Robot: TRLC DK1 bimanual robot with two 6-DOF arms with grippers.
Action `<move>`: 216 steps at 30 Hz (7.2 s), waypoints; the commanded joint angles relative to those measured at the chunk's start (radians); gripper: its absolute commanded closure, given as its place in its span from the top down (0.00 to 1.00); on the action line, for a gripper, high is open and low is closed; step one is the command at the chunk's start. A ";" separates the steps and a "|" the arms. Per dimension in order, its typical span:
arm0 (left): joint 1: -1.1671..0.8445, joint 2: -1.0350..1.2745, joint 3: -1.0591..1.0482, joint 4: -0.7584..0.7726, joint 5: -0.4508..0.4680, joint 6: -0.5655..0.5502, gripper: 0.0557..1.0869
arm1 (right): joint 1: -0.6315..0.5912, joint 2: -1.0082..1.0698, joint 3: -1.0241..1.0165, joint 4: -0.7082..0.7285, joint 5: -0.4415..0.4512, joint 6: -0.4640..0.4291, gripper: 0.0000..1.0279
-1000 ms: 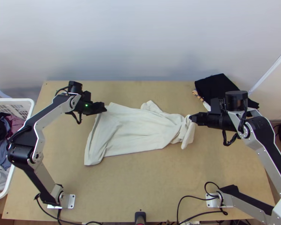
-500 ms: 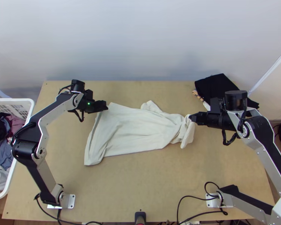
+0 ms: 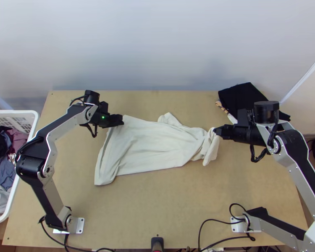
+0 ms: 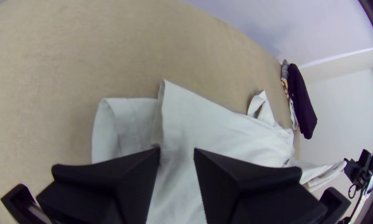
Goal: Fold the t-shirt
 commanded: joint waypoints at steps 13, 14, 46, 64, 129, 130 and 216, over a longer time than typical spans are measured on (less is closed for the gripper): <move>0.063 -0.073 -0.045 0.018 -0.112 0.037 0.04 | -0.056 0.023 0.020 0.013 -0.014 0.017 0.03; 0.073 -0.089 -0.036 0.016 -0.118 0.029 0.04 | -0.063 0.029 0.019 0.013 -0.013 0.015 0.03; 0.261 -0.247 0.749 -0.337 -0.345 -0.026 0.04 | -0.191 0.570 0.935 -0.072 0.033 -0.097 0.03; 0.224 -0.359 0.766 0.033 -0.681 0.014 0.04 | -0.247 0.498 1.082 0.346 0.033 -0.002 0.03; 0.246 0.016 0.008 0.453 -0.503 -0.190 0.04 | -0.130 0.648 0.143 0.770 0.058 0.061 0.03; 0.246 0.058 0.054 0.432 -0.503 -0.198 0.04 | -0.132 0.676 0.171 0.770 0.058 0.061 0.03; 0.306 -0.472 -0.088 -0.387 -0.354 0.433 0.94 | 0.244 0.303 -0.470 0.299 0.010 0.187 0.03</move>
